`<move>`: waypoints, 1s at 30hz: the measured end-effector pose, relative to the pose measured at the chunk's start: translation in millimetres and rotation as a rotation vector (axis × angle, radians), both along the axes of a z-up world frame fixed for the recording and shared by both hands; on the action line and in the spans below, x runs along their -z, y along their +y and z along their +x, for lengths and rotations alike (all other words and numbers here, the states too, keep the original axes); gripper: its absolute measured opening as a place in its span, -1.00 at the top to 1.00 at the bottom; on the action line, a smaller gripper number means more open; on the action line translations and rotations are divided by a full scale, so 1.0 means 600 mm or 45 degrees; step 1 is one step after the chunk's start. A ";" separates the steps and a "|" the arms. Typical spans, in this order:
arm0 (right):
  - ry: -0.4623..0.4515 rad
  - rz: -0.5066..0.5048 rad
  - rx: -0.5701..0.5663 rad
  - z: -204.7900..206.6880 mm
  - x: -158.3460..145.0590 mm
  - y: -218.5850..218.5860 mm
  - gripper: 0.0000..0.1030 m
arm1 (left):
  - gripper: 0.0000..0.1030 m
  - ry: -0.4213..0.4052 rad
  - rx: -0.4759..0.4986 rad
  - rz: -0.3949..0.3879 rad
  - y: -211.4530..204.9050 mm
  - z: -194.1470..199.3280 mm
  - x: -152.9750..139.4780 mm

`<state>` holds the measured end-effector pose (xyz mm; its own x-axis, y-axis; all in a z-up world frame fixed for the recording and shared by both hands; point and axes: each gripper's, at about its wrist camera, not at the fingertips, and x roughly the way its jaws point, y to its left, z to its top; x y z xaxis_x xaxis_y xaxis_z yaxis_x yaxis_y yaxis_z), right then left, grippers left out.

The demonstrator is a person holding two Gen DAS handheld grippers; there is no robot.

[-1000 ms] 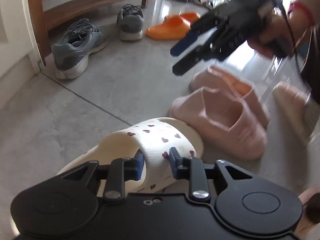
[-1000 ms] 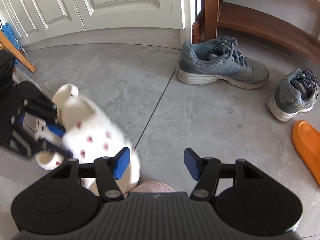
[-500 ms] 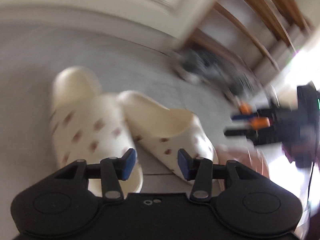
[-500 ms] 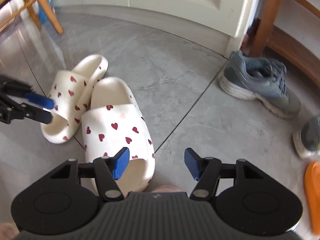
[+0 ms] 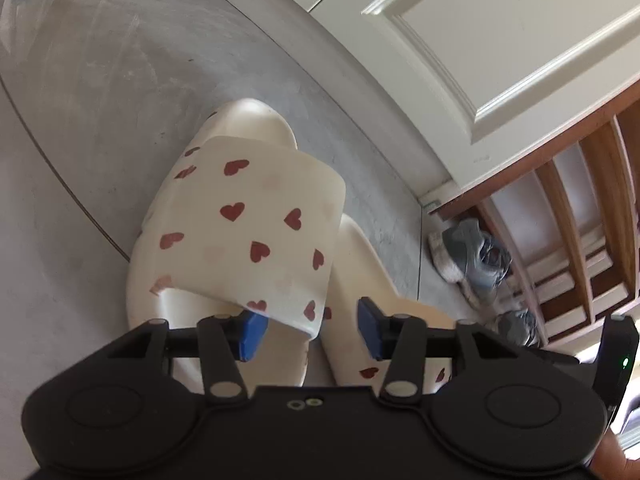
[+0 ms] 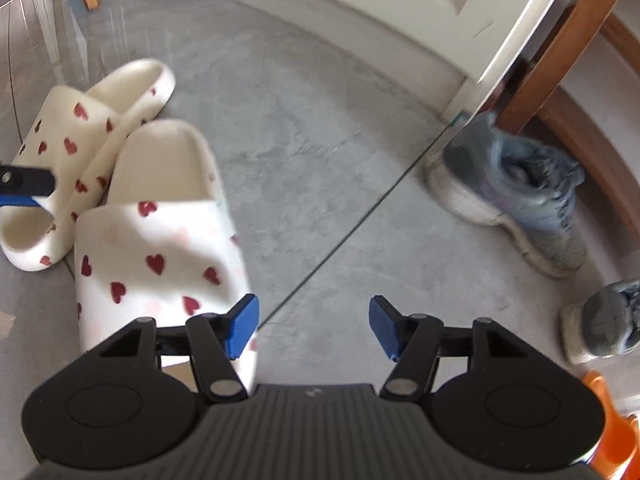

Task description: Organize scattered shoes

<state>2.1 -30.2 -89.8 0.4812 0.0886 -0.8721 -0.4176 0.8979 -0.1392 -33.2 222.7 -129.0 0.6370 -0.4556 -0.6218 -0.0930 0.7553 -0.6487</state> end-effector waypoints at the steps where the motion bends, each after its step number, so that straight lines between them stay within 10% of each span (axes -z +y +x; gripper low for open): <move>1: 0.004 -0.001 -0.023 -0.004 0.000 0.005 -0.25 | 0.63 -0.008 0.002 0.008 0.001 -0.003 0.002; 13: 0.235 0.160 -0.422 -0.109 -0.007 0.106 -0.25 | 0.86 -0.136 0.377 0.355 0.057 -0.090 -0.050; 19: 0.137 0.213 -0.386 -0.077 -0.059 0.061 -0.26 | 0.53 -0.253 0.470 0.358 0.075 -0.114 -0.114; 23: 0.076 0.432 -0.280 -0.030 -0.093 0.050 -0.26 | 0.23 -0.385 0.462 0.551 0.046 -0.040 -0.166; 30: 0.144 0.559 -0.105 0.008 -0.072 0.101 -0.26 | 0.21 -0.090 0.573 0.699 -0.007 0.116 -0.133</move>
<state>7.1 30.2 -46.6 0.3609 0.4953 -0.7902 -0.4805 0.8250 0.2977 36.3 218.3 -49.1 0.5078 -0.3166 -0.8012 0.3330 0.9299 -0.1564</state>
